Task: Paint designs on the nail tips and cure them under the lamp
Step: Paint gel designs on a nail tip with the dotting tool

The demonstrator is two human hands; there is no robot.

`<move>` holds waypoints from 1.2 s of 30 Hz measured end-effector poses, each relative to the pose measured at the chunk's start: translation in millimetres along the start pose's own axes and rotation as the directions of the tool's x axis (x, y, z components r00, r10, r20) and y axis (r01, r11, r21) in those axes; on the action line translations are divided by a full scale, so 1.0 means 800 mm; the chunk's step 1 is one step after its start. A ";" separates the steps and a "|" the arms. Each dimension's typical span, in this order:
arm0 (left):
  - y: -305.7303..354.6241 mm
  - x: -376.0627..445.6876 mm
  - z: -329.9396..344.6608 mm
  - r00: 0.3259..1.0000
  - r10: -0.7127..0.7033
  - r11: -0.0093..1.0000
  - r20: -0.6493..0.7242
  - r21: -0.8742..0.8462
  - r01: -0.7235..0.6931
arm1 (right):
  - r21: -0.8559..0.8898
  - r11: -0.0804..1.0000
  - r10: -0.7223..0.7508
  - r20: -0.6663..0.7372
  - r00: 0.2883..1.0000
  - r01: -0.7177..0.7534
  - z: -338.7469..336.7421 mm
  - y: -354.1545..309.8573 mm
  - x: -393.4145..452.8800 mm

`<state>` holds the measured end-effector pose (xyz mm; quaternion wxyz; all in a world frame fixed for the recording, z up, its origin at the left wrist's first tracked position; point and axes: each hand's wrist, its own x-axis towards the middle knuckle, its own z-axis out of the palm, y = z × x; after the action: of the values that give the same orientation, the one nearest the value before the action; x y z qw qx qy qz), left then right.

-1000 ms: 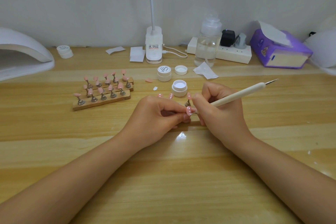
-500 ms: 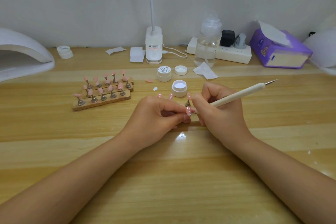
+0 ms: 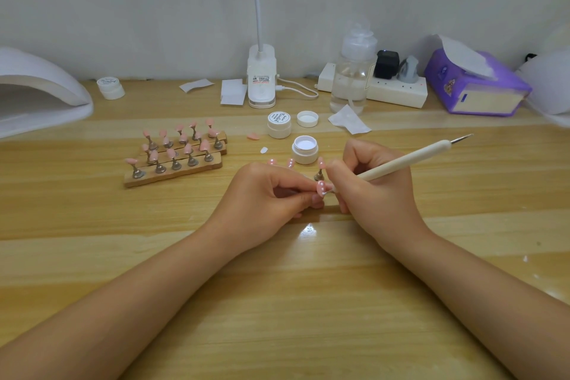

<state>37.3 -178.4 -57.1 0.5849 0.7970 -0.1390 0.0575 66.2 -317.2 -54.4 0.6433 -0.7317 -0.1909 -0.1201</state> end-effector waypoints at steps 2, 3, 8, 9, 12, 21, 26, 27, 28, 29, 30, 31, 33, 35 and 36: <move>0.000 0.000 0.000 1.000 -0.002 1.000 0.002 0.002 0.002 | -0.002 1.000 -0.002 -0.004 1.000 0.002 0.000 0.000 0.000; 0.000 0.000 0.000 1.000 -0.003 1.000 0.003 0.002 0.003 | -0.004 1.000 -0.002 -0.007 1.000 0.002 0.000 0.000 0.000; 0.000 0.000 0.000 1.000 0.002 1.000 0.000 -0.006 -0.002 | 0.006 1.000 -0.003 -0.008 1.000 0.003 0.001 0.001 0.000; 0.000 0.000 0.000 1.000 0.003 1.000 -0.002 -0.008 -0.003 | 0.008 1.000 0.001 -0.003 1.000 -0.001 0.001 0.000 -0.001; 0.000 0.000 0.000 1.000 0.004 1.000 -0.001 -0.012 -0.004 | 0.008 1.000 0.005 0.005 1.000 -0.005 0.002 0.000 -0.001; -0.001 0.000 0.000 1.000 -0.002 1.000 -0.003 0.004 0.002 | 0.025 1.000 -0.010 0.013 1.000 0.009 0.001 0.002 0.000; 0.001 0.000 -0.001 1.000 -0.012 1.000 0.011 -0.003 0.012 | 0.026 0.999 -0.026 0.022 0.999 0.025 0.000 0.005 0.001; 0.001 0.000 -0.001 1.000 -0.016 1.000 0.010 -0.006 0.016 | 0.023 0.999 -0.030 0.018 0.999 0.029 0.000 0.005 0.001; 0.001 0.000 -0.001 1.000 -0.019 1.000 0.009 -0.010 0.019 | 0.021 0.999 -0.035 0.014 0.999 0.035 0.000 0.005 0.001; 0.001 0.000 -0.001 1.000 -0.020 1.000 0.008 -0.013 0.021 | 0.021 0.999 -0.038 0.012 0.999 0.037 0.000 0.004 0.001; 0.001 0.000 -0.001 1.000 -0.021 1.000 0.007 -0.014 0.021 | 0.023 0.999 -0.038 0.012 0.999 0.037 0.000 0.004 0.001; 0.001 -0.001 -0.001 1.000 -0.022 1.000 0.007 -0.016 0.022 | 0.029 0.999 -0.034 0.013 0.999 0.034 0.001 0.004 0.000; 0.001 -0.001 -0.001 1.000 -0.023 1.000 0.006 -0.019 0.024 | 0.039 0.999 -0.028 0.010 1.000 0.028 0.001 0.003 0.000; 0.001 -0.001 0.000 1.000 -0.025 0.999 0.005 -0.021 0.025 | 0.035 0.999 -0.022 0.002 1.000 0.022 0.001 0.004 0.000; 0.001 -0.001 0.000 1.000 -0.027 0.999 0.006 -0.022 0.027 | 0.033 0.999 -0.020 -0.002 1.000 0.020 0.001 0.004 0.000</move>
<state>36.4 -178.2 -56.2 0.5938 0.7926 -0.1307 0.0458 67.9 -316.6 -57.2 0.6543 -0.7188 -0.1998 -0.1239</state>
